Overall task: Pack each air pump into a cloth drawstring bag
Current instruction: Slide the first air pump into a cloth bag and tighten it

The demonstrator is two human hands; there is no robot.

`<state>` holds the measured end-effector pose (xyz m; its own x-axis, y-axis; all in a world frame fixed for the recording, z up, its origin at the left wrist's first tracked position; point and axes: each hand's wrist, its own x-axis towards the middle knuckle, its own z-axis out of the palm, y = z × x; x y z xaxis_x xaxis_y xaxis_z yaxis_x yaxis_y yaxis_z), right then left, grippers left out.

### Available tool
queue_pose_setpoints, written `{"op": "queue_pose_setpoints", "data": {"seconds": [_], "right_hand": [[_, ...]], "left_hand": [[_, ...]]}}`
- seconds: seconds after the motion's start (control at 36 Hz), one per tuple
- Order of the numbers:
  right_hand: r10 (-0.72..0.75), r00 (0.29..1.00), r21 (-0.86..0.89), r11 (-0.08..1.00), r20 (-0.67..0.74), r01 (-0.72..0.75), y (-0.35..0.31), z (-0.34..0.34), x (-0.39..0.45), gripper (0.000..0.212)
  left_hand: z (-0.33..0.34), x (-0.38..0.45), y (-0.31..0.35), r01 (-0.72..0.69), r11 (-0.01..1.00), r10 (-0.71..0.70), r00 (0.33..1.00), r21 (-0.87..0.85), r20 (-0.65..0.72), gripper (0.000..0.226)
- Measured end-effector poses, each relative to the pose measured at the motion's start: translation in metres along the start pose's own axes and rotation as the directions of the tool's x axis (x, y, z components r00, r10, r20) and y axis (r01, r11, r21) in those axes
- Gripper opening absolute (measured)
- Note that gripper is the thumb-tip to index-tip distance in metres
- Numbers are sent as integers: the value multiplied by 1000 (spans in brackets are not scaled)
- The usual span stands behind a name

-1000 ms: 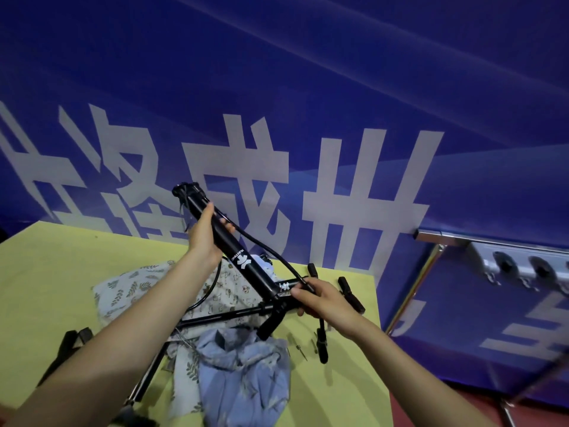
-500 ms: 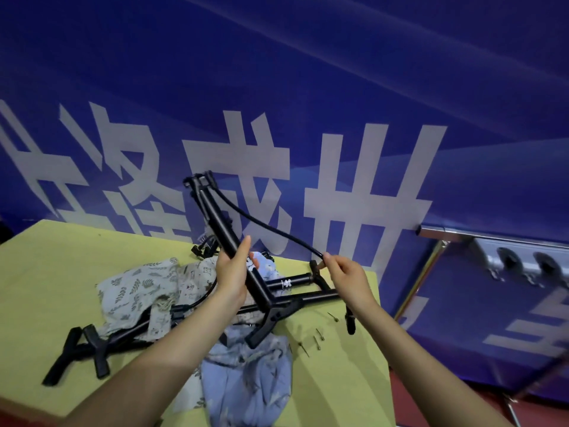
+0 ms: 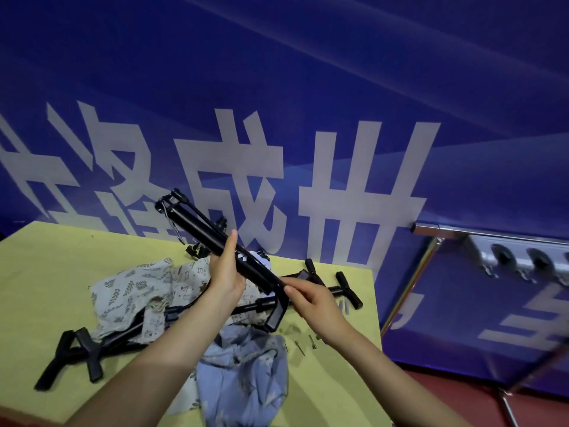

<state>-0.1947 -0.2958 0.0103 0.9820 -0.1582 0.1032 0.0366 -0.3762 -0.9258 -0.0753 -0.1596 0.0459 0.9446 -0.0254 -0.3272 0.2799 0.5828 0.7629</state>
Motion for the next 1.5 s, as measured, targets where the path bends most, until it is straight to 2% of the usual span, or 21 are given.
{"op": "queue_pose_setpoints", "data": {"seconds": [0.14,0.25,0.31,0.42,0.61,0.72,0.81,1.0,1.14,1.22,1.31,1.36,1.42,1.5], "right_hand": [[3,999,-20,1000,-44,-4,-1,2,0,30],[64,992,-8,998,-113,-65,0,4,1,3],[98,988,11,995,-117,-98,3,4,1,18],[152,985,79,986,-88,-145,4,1,0,23],[120,992,162,980,-47,-111,-2,3,0,5],[89,995,137,987,-53,-81,-4,3,1,10],[72,993,114,992,-92,-61,-4,5,-1,2],[122,983,63,991,-139,-114,-6,6,-1,21],[146,961,45,989,-236,-139,-6,10,-4,33],[228,929,109,973,-292,-205,-5,12,-1,38],[353,906,232,925,-235,-300,-4,9,1,43],[393,907,252,903,-151,-349,-3,2,0,46],[363,931,277,898,-28,-342,-3,-4,-2,42],[272,955,349,890,115,-295,-6,-12,-7,23]], "left_hand": [[4,1,-2,58,997,-58,998,-57,12,18],[1,1,-3,71,996,-71,997,-47,2,15],[2,0,-1,77,996,-78,997,-55,-21,18],[5,-5,1,46,998,-48,998,-36,-45,14],[4,1,4,-12,1000,12,999,6,-36,16],[3,2,4,18,1000,-19,999,-18,-38,15],[2,0,4,58,997,-61,998,-59,-36,14],[-2,0,5,87,990,-88,996,-111,-6,15],[3,-8,4,58,991,-58,998,-122,4,15],[8,-12,2,22,992,-23,1000,-126,-5,13],[11,-14,3,-4,990,2,1000,-138,-16,14],[13,-15,3,-3,992,3,1000,-127,2,14],[14,-16,1,9,995,-5,999,-103,36,13],[15,-16,0,43,995,-34,994,-87,105,13]]}}
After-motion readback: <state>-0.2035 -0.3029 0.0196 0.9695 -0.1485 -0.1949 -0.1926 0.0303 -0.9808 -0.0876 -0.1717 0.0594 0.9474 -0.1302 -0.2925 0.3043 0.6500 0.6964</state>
